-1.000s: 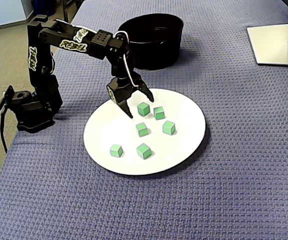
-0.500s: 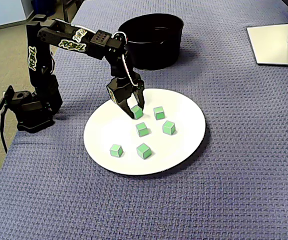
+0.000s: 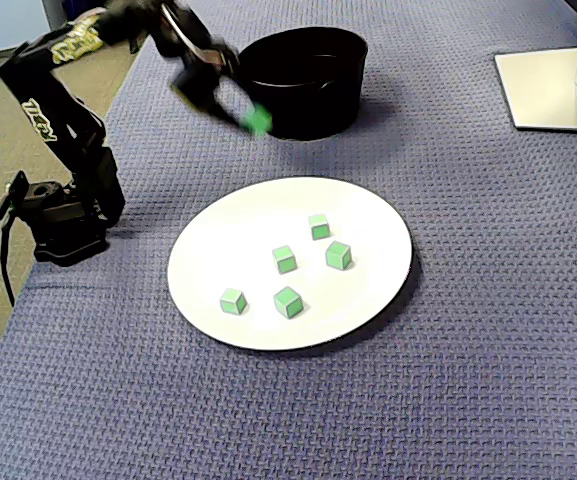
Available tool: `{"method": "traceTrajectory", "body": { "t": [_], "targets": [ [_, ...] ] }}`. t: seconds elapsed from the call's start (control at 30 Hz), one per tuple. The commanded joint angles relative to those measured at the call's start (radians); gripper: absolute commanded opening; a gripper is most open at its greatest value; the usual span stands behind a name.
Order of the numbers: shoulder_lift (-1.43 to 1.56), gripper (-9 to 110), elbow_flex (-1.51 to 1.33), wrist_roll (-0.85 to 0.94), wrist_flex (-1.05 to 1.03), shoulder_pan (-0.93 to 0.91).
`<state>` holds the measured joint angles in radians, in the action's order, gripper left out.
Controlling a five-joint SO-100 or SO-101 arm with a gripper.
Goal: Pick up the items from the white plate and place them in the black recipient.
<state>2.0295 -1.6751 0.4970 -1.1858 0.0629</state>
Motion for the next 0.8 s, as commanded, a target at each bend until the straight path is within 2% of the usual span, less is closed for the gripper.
{"method": "traceTrajectory", "body": {
  "t": [0.0, 0.17, 0.3, 0.53, 0.67, 0.73, 0.77],
  "targets": [
    [0.12, 0, 0.166, -0.008, 0.014, 0.301],
    [0.124, 0, 0.175, 0.147, 0.133, 0.644],
    [-0.064, 0, 0.216, 0.117, 0.216, 0.788],
    [-0.529, 0, 0.29, 0.034, 0.459, 0.762],
    [-0.63, 0, 0.267, -0.063, 0.531, 0.698],
    [-0.649, 0, 0.222, -0.127, 0.635, 0.669],
    [-0.65, 4, 0.215, -0.147, 0.655, 0.655]
  ]
}}
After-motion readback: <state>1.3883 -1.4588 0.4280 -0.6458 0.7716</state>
